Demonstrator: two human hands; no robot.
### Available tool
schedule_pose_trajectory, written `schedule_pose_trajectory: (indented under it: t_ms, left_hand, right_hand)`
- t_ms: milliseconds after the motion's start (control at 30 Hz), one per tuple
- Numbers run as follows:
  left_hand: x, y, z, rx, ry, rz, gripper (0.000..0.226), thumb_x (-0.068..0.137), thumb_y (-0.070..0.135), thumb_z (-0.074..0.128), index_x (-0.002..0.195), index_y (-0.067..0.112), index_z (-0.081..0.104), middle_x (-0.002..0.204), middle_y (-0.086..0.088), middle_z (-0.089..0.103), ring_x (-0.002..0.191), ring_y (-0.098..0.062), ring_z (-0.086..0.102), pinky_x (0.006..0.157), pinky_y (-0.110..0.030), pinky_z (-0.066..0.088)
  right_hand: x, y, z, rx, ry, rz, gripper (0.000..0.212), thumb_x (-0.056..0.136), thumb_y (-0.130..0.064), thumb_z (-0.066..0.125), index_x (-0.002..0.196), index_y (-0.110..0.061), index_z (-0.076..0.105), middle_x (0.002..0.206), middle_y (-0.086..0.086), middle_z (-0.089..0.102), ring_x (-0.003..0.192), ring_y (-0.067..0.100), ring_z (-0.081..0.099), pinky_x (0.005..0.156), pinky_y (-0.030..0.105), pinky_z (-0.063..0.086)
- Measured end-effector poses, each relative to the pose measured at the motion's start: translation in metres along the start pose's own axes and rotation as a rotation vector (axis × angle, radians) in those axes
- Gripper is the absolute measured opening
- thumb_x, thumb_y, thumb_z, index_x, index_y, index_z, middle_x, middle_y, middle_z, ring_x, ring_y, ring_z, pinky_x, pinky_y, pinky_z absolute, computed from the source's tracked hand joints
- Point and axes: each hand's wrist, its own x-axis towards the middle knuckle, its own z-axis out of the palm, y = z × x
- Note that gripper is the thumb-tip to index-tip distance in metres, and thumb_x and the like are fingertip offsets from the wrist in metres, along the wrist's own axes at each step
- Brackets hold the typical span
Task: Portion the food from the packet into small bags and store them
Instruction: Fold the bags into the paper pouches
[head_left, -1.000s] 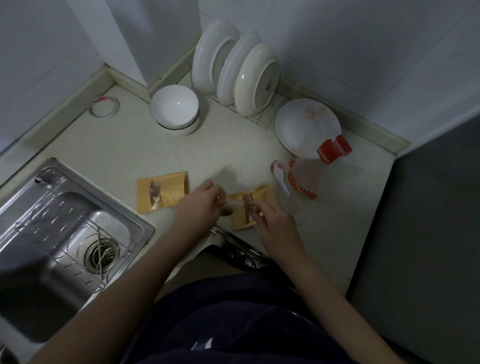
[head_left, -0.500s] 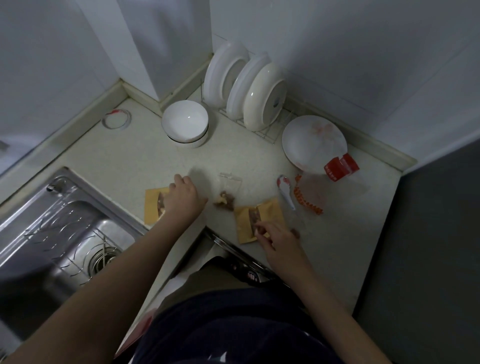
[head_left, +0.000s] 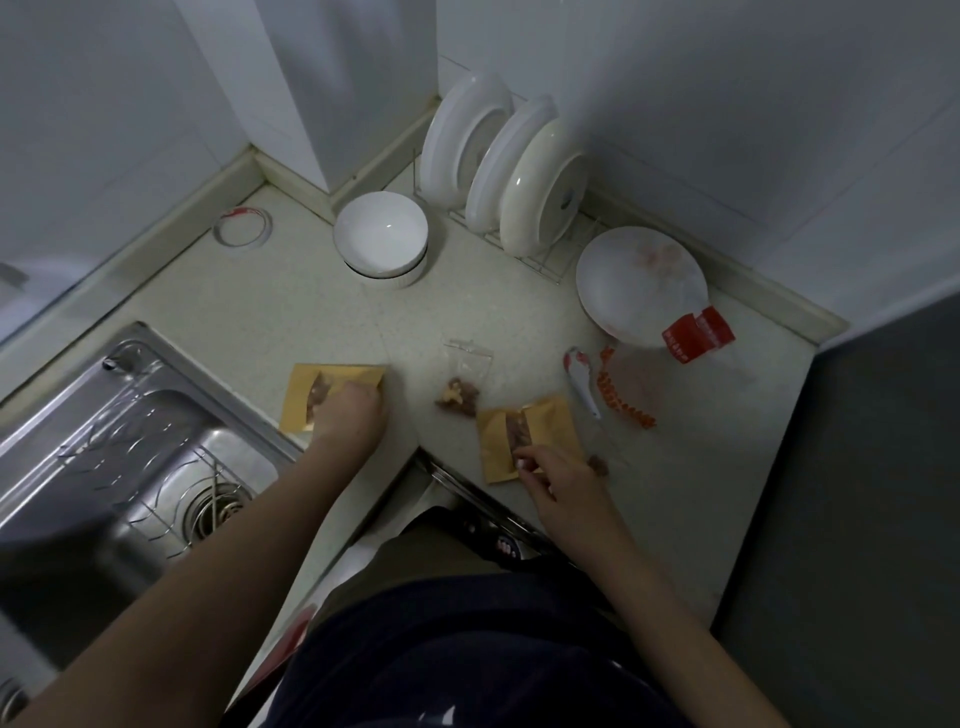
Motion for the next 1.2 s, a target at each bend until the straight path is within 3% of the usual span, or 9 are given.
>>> schedule_pose_trajectory:
  t_ms: [100,200,333,433,533,700,1000,1100,1200]
  left_hand:
    - [-0.001,0.002,-0.012,-0.051,0.033,0.005,0.026,0.100,0.017,0.043,0.096,0.003,0.065,0.094,-0.013,0.064,0.088,-0.029,0.062,0.091,-0.041,0.047]
    - [-0.011,0.011,-0.032,-0.219,0.148,0.015,0.029,0.096,0.023,0.049,0.077,0.003,0.054,0.075,-0.010,0.048,0.071,-0.032,0.055,0.060,-0.037,0.039]
    - [-0.036,0.032,-0.061,-0.507,0.276,-0.031,0.032,0.090,0.026,0.053,0.067,0.004,0.053,0.064,-0.009,0.052,0.057,-0.026,0.053,0.048,-0.034,0.038]
    - [-0.066,0.052,-0.077,-0.836,0.224,-0.059,0.027,0.086,0.027,0.054,0.068,0.009,0.061,0.062,-0.005,0.062,0.058,-0.018,0.062,0.059,-0.040,0.056]
    - [-0.098,0.076,-0.083,-0.983,0.125,-0.060,0.028,0.077,0.038,0.052,0.064,0.018,0.065,0.061,-0.001,0.064,0.063,-0.018,0.064,0.063,-0.040,0.057]
    - [-0.124,0.104,-0.076,-1.186,-0.035,-0.031,0.032,0.082,0.018,0.059,0.050,0.020,0.060,0.051,0.004,0.058,0.051,-0.007,0.052,0.058,-0.030,0.044]
    - [-0.123,0.107,-0.066,-1.129,0.035,0.057,0.023,0.088,0.033,0.067,0.067,0.026,0.062,0.064,0.012,0.062,0.057,0.002,0.052,0.057,-0.020,0.040]
    - [-0.116,0.092,-0.063,-0.898,0.182,0.127,0.020,0.083,0.034,0.073,0.095,0.031,0.059,0.095,0.017,0.057,0.076,0.003,0.057,0.061,-0.012,0.041]
    - [-0.110,0.077,-0.060,-0.676,0.200,0.254,0.010,0.085,0.027,0.071,0.094,0.025,0.068,0.099,0.015,0.057,0.078,-0.005,0.058,0.064,-0.018,0.041]
  right_hand:
    - [-0.001,-0.001,0.000,-0.015,-0.004,-0.005,0.022,0.097,-0.024,0.051,0.117,-0.021,0.062,0.109,-0.004,0.063,0.094,0.009,0.058,0.080,0.026,0.050]
    - [-0.001,-0.003,-0.001,-0.024,0.006,-0.042,0.022,0.096,-0.022,0.053,0.116,-0.019,0.063,0.106,-0.004,0.064,0.091,0.005,0.055,0.076,0.018,0.045]
    - [-0.001,-0.015,-0.005,-0.036,0.061,-0.135,0.021,0.093,-0.019,0.059,0.112,-0.013,0.065,0.098,-0.002,0.062,0.080,0.003,0.051,0.072,0.022,0.046]
    - [-0.002,-0.030,-0.012,0.017,0.119,-0.199,0.036,0.091,-0.031,0.061,0.120,-0.010,0.063,0.098,-0.006,0.059,0.085,0.006,0.054,0.077,0.025,0.050]
    - [-0.004,-0.044,-0.018,-0.002,0.134,-0.274,0.059,0.087,-0.050,0.057,0.131,-0.011,0.056,0.109,-0.005,0.062,0.098,0.000,0.053,0.085,0.013,0.043]
    - [-0.005,-0.050,-0.026,-0.131,0.285,-0.373,0.039,0.088,-0.032,0.067,0.120,-0.009,0.065,0.102,0.002,0.069,0.087,0.014,0.063,0.075,0.020,0.048]
    - [-0.007,-0.034,-0.034,-0.116,0.495,-0.285,0.014,0.086,-0.011,0.066,0.094,-0.011,0.076,0.079,0.004,0.073,0.068,0.018,0.066,0.059,0.030,0.053]
    - [-0.005,-0.033,-0.036,0.024,0.542,-0.139,0.011,0.079,-0.006,0.072,0.085,-0.014,0.076,0.075,0.001,0.071,0.067,0.016,0.064,0.061,0.030,0.053]
    - [-0.004,-0.035,-0.036,0.054,0.491,-0.105,0.007,0.081,-0.008,0.072,0.082,-0.015,0.074,0.075,-0.001,0.070,0.068,0.015,0.062,0.059,0.034,0.053]
